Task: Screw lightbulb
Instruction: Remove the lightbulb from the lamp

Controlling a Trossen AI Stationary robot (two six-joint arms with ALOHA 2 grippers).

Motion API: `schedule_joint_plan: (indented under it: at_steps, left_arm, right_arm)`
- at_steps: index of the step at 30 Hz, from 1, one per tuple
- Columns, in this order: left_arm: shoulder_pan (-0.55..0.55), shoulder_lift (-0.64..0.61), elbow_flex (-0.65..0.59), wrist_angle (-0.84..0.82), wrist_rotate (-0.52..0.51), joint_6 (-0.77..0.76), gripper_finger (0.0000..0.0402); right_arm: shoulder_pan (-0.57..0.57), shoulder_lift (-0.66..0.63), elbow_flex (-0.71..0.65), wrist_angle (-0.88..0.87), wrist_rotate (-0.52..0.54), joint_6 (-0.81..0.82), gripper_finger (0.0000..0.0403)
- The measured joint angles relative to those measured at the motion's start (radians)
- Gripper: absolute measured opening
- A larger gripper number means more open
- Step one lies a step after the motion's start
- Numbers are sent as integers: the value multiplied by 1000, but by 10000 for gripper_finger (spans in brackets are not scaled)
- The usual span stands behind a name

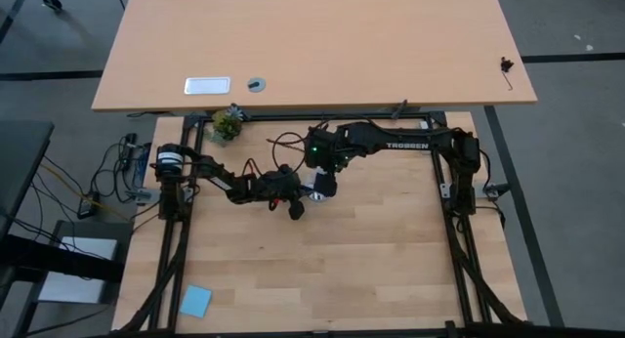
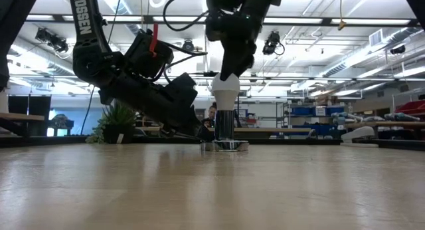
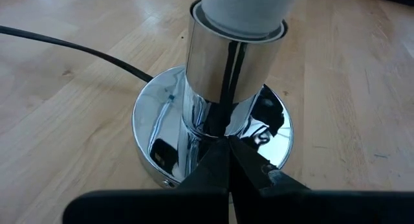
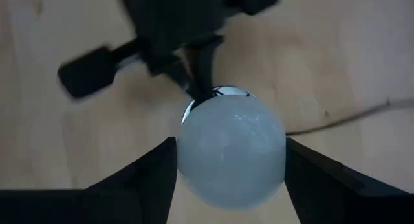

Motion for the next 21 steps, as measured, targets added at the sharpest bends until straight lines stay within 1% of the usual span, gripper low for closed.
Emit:
schedule_joint_plan:
  at_steps: [3,7,8,10,16,19,21]
  left_arm:
    - [0,0,0,0,0,0,3]
    - [0,0,0,0,0,0,3]
    - [0,0,0,0,0,0,3]
    - [0,0,0,0,0,0,3]
    - [0,0,0,0,1,0,3]
    - [0,0,0,0,1,0,3]
    - [0,0,0,0,2,0,3]
  right_arm:
    - [-3,0,0,-2,-36,-188,254]
    - [-4,0,0,-5,-64,-450,264]
    - [-3,0,0,-5,-64,-489,267]
    - [-3,0,3,-7,-63,-503,274]
    - [-2,-2,37,-24,-18,-293,302]
    - [0,-5,78,-52,38,-55,316]
    - [0,-6,99,-92,45,83,324]
